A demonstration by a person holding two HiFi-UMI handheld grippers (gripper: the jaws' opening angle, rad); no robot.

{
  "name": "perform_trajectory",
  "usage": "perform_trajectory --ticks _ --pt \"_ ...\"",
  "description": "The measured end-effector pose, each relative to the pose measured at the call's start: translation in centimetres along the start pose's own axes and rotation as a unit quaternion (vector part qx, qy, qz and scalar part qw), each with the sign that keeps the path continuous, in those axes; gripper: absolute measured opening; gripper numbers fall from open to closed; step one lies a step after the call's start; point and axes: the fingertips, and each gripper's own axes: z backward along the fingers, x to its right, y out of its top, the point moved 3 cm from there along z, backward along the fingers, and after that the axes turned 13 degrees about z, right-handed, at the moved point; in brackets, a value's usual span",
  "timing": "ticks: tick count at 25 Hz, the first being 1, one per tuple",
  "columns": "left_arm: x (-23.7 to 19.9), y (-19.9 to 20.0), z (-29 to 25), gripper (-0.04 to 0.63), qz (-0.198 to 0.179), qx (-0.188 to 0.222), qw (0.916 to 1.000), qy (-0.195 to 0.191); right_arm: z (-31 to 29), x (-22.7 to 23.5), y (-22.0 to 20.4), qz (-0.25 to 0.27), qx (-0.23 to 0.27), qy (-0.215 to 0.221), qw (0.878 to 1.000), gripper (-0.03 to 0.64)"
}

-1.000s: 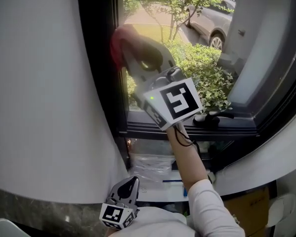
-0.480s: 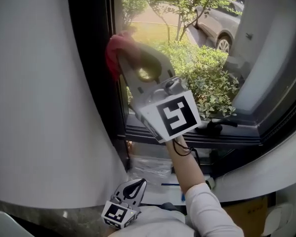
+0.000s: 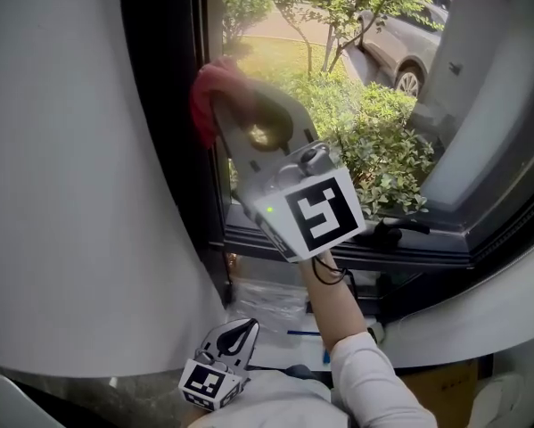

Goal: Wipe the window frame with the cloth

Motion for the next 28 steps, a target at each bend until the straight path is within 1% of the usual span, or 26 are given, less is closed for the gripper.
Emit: perform_trajectory --ticks 5,6,9,11,13,15,17,20,22,25,28 --pt "0.0 0.1 -0.5 0.009 0.008 -0.001 1.0000 -0.005 -0.3 0.0 -0.2 0.006 -0.005 0.004 1.000 0.072" --pt "-0.2 0.2 -0.5 0.011 0.007 -0.008 0.9999 -0.006 -0.5 0.0 -0.2 0.006 -0.004 0.005 1.000 0.071" --pt "-0.5 0.1 -0.8 0.009 -0.013 -0.049 0.9985 -0.022 -0.4 0.5 -0.4 0.004 -0.005 -0.010 1.000 0.072" --pt "0.5 -0.4 -1.3 0.009 -0.008 -0.059 0.9975 -0.039 0.1 0.6 -0.5 0.008 -0.009 -0.015 1.000 0.071" --pt "1.6 -0.8 -1.7 0.009 0.009 -0.057 0.9970 -0.051 0.2 0.2 -0.5 0.008 -0.009 -0.011 1.000 0.071" --pt "2.4 -1.0 -2.1 0.009 0.018 -0.050 0.9969 -0.058 0.1 -0.2 -0.4 0.006 -0.007 -0.001 1.000 0.072" --pt "2.7 -0.9 -2.4 0.010 0.017 -0.047 0.9969 -0.060 0.3 -0.4 -0.5 0.004 -0.009 0.004 1.000 0.072" --pt "2.5 -0.1 -2.6 0.010 0.009 -0.046 0.9971 -0.061 0.4 -0.3 -0.5 0.003 -0.006 -0.005 1.000 0.072" --pt "2.9 0.2 -2.7 0.009 0.006 -0.044 0.9965 -0.071 0.5 -0.1 -0.3 0.004 -0.006 -0.009 1.000 0.072" --pt "3.6 -0.1 -2.7 0.010 0.014 -0.034 0.9955 -0.087 0.7 -0.5 -0.3 0.002 -0.004 -0.009 1.000 0.072" --pt "3.8 -0.2 -2.7 0.010 0.027 -0.018 0.9950 -0.095 0.6 -1.0 -0.4 0.002 -0.008 -0.008 1.000 0.072"
